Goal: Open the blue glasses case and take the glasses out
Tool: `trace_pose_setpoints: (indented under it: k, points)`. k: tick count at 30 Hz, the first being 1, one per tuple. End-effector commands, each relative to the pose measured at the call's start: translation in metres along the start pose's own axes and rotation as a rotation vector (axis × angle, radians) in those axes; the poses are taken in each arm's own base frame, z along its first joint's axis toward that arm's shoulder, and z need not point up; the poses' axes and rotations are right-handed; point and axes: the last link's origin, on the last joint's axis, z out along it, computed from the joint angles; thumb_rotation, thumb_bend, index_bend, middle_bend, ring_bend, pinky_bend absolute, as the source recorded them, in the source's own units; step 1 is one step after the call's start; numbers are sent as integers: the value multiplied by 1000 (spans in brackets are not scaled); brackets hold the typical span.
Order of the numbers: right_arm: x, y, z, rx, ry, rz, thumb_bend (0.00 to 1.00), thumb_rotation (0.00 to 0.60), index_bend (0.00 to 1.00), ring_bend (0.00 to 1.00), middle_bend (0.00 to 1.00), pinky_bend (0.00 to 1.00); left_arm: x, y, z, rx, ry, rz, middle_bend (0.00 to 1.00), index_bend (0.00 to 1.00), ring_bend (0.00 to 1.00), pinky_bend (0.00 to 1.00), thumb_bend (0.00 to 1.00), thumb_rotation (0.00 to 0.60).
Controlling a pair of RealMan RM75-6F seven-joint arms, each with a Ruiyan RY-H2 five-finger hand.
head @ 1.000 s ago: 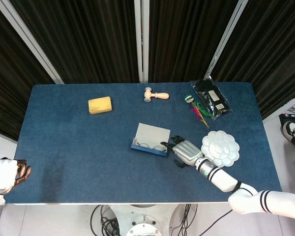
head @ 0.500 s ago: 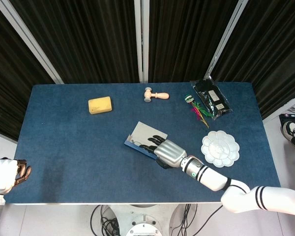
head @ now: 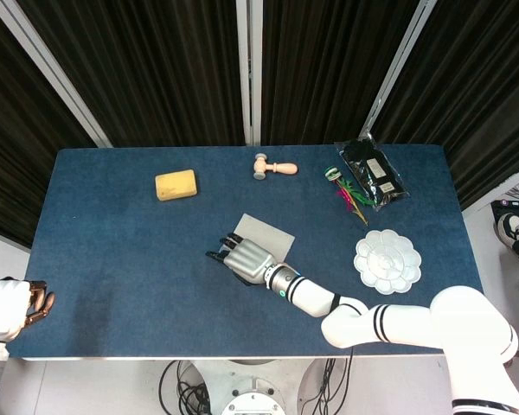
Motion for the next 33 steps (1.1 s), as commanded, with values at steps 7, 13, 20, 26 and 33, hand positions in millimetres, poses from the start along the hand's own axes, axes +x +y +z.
trace_pose_setpoints:
  k: [7, 13, 20, 26, 33]
  points:
    - [4, 29, 10, -143, -15, -65, 663, 600, 0, 0, 267, 0, 0, 0, 0, -1, -2, 2, 990, 845, 843, 660, 387, 600]
    - [1, 62, -6, -254, -36, -48, 671, 600, 0, 0, 272, 0, 0, 0, 0, -1, -2, 2, 989, 845, 843, 660, 387, 600]
    - [0, 98, -36, -355, -56, -3, 649, 600, 0, 0, 284, 0, 0, 0, 0, -2, 1, 5, 989, 845, 843, 660, 387, 600]
    - [7, 106, -63, -355, -79, 47, 477, 600, 0, 0, 281, 0, 0, 0, 0, -2, 0, 5, 990, 845, 843, 661, 387, 600]
    - [6, 107, -70, -295, -20, -34, 226, 600, 70, 0, 196, 0, 0, 1, 0, 0, 2, 7, 989, 845, 843, 660, 387, 600]
